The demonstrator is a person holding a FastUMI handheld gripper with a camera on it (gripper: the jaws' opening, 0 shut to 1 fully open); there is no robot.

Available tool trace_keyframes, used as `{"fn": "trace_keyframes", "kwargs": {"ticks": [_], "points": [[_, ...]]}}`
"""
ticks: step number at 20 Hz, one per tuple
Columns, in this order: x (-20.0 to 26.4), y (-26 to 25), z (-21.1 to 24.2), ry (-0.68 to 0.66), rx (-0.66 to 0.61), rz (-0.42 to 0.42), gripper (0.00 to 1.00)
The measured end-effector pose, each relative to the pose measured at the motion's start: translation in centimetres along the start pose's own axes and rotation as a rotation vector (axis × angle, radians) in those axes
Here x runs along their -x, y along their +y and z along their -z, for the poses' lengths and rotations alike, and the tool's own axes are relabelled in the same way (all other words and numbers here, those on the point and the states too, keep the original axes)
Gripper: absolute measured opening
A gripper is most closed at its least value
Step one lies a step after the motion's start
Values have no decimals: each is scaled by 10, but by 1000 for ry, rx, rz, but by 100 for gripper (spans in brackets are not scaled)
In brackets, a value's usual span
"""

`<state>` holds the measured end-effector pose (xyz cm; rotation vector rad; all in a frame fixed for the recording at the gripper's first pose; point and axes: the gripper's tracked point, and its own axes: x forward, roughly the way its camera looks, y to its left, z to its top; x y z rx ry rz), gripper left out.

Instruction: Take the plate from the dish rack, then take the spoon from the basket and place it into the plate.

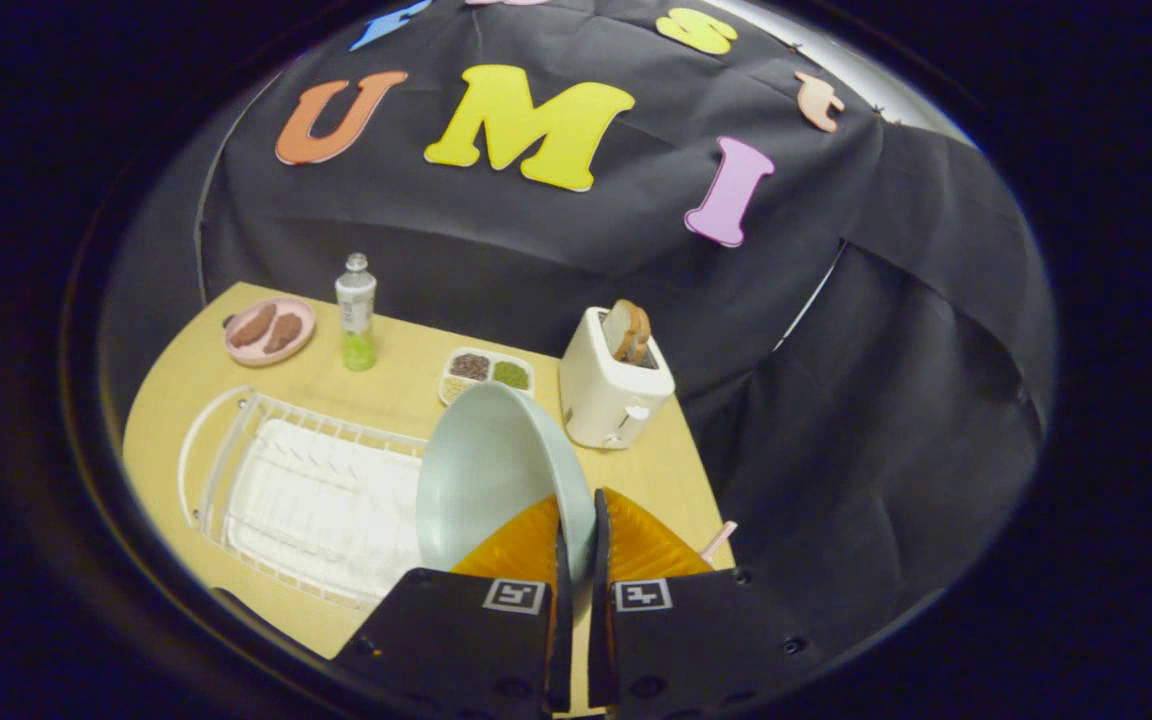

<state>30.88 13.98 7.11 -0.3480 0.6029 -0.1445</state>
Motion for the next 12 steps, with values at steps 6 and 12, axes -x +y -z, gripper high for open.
{"fn": "trace_keyframes", "kwargs": {"ticks": [6, 12], "points": [[47, 10, 61, -67, -146, -272, 12], [56, 3, 145, -75, -212, -339, 12]]}}
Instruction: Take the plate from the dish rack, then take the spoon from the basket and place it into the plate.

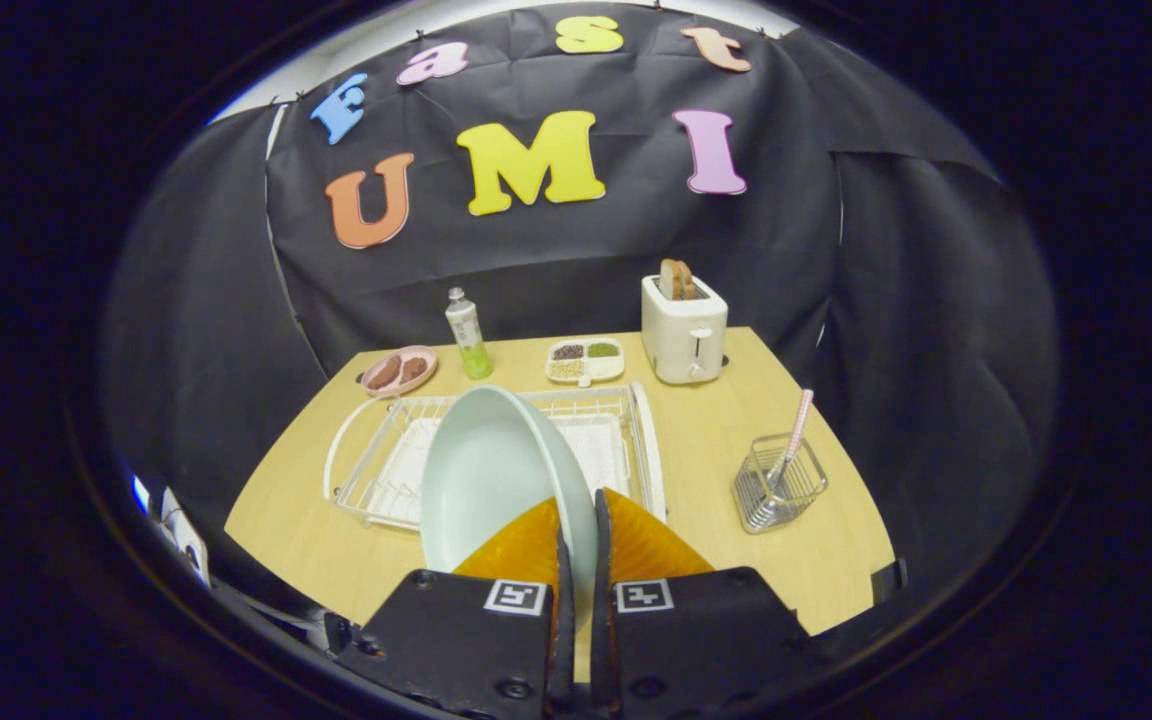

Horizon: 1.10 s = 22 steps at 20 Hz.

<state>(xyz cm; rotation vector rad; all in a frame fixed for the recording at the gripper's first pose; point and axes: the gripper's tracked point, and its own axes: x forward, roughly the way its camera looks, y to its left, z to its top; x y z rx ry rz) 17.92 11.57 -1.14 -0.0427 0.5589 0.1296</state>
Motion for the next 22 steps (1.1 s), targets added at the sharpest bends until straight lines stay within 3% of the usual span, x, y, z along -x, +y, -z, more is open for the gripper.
{"fn": "trace_keyframes", "kwargs": {"ticks": [9, 12, 15, 22], "points": [[-45, -7, 121, 168, -111, -74, 12], [-57, -17, 129, 159, -148, -95, 13], [-72, -35, 146, 159, -112, -64, 19], [-87, -48, 160, 92, -174, -124, 25]]}}
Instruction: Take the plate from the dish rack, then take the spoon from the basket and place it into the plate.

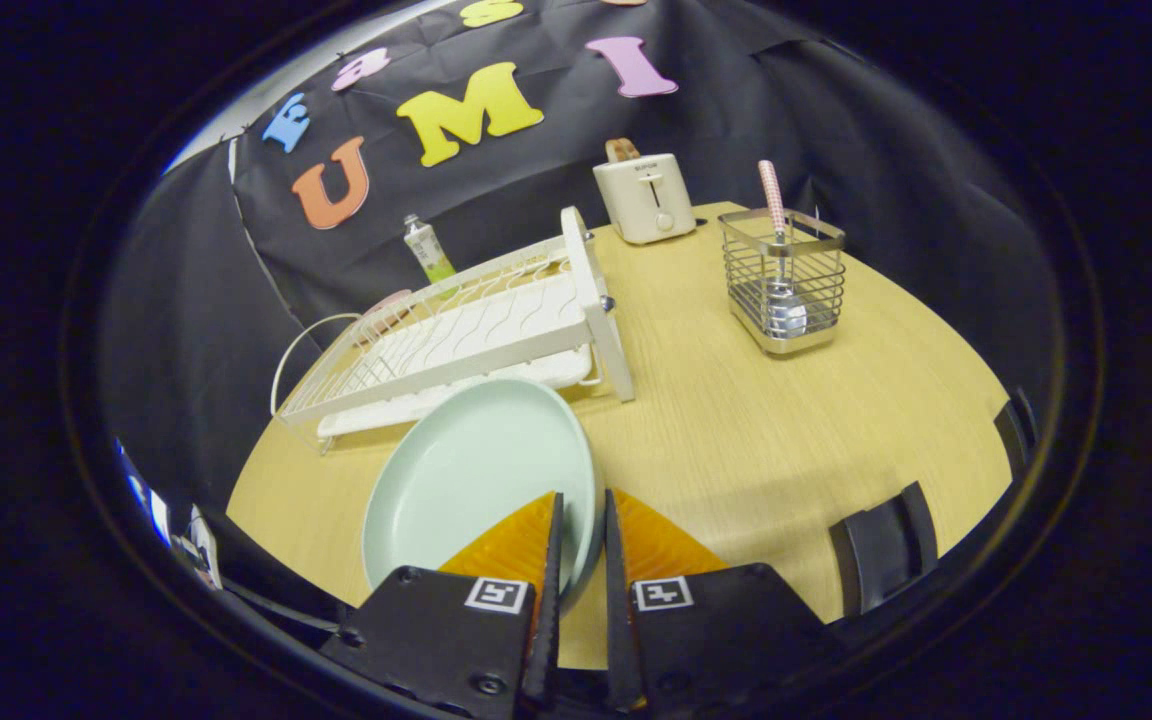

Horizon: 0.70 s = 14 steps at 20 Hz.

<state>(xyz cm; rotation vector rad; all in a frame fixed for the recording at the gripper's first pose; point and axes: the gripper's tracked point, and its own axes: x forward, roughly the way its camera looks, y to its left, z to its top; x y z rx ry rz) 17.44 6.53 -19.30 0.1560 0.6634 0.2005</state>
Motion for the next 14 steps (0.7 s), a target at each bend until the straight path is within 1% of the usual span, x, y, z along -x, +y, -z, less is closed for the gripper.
{"fn": "trace_keyframes", "kwargs": {"ticks": [2, 3, 5, 7, 9, 10, 12, 14], "points": [[-1, -3, 0, -8, 7, -14, 25], [-1, -8, 0, -14, 12, -3, 26], [1, -23, -5, -46, 33, 45, 26], [5, -30, -7, -54, 49, 62, 27], [15, -36, -23, -106, 44, 66, 32], [21, -40, -32, -137, 53, 72, 43], [32, -57, -56, -210, 79, 116, 64], [44, -74, -80, -295, 136, 163, 77]]}}
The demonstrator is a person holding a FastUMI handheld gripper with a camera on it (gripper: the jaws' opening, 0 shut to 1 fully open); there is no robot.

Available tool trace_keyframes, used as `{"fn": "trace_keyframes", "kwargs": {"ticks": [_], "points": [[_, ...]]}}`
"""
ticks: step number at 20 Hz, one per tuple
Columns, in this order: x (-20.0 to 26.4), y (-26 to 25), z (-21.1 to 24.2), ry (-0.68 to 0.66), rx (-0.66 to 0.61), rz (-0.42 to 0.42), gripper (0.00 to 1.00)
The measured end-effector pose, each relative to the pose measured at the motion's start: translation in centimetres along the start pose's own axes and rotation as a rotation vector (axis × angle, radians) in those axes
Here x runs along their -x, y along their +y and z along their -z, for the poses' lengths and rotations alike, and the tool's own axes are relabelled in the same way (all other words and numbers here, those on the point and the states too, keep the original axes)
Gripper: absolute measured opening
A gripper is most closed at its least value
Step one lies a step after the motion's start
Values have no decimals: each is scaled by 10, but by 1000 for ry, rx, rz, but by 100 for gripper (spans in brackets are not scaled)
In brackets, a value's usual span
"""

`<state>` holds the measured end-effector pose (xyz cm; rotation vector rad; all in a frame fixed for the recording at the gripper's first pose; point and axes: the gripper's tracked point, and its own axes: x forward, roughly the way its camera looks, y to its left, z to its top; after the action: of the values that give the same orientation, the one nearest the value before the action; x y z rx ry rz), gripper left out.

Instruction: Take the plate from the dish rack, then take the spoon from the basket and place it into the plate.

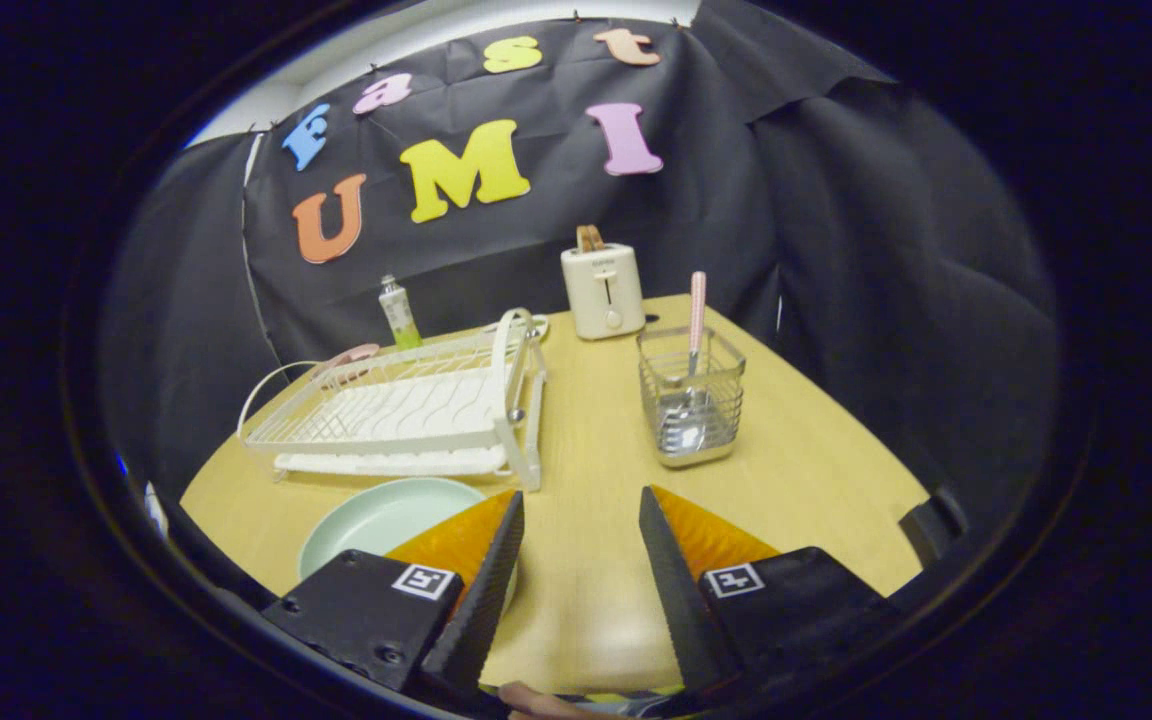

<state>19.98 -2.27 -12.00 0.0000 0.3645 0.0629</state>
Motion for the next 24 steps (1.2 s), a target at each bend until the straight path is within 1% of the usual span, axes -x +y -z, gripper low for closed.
{"fn": "trace_keyframes", "kwargs": {"ticks": [1, 3, 5, 6, 7, 8, 9, 11, 15, 16, 18, 19, 20, 21, 22, 23, 24], "points": [[-1, -12, -13, -48, 31, 27, 80], [-6, -32, -32, -123, 78, 87, 95], [-15, -45, -47, -161, 83, 106, 98], [-20, -47, -52, -173, 88, 94, 100], [-26, -52, -59, -183, 96, 93, 100], [-36, -52, -71, -224, 94, 64, 100], [-44, -54, -79, -238, 76, 50, 100], [-68, -56, -88, -219, 58, 19, 100], [-116, -67, -110, -211, 75, 27, 100], [-127, -66, -112, -203, 48, 12, 100], [-145, -75, -112, -164, -4, 33, 100], [-150, -80, -117, -171, -25, 48, 100], [-153, -81, -123, -184, -33, 46, 100], [-158, -81, -124, -186, -21, 43, 98], [-163, -80, -124, -174, 7, 33, 83], [-169, -77, -114, -138, 36, 13, 67], [-165, -78, -115, -148, 26, 15, 52]]}}
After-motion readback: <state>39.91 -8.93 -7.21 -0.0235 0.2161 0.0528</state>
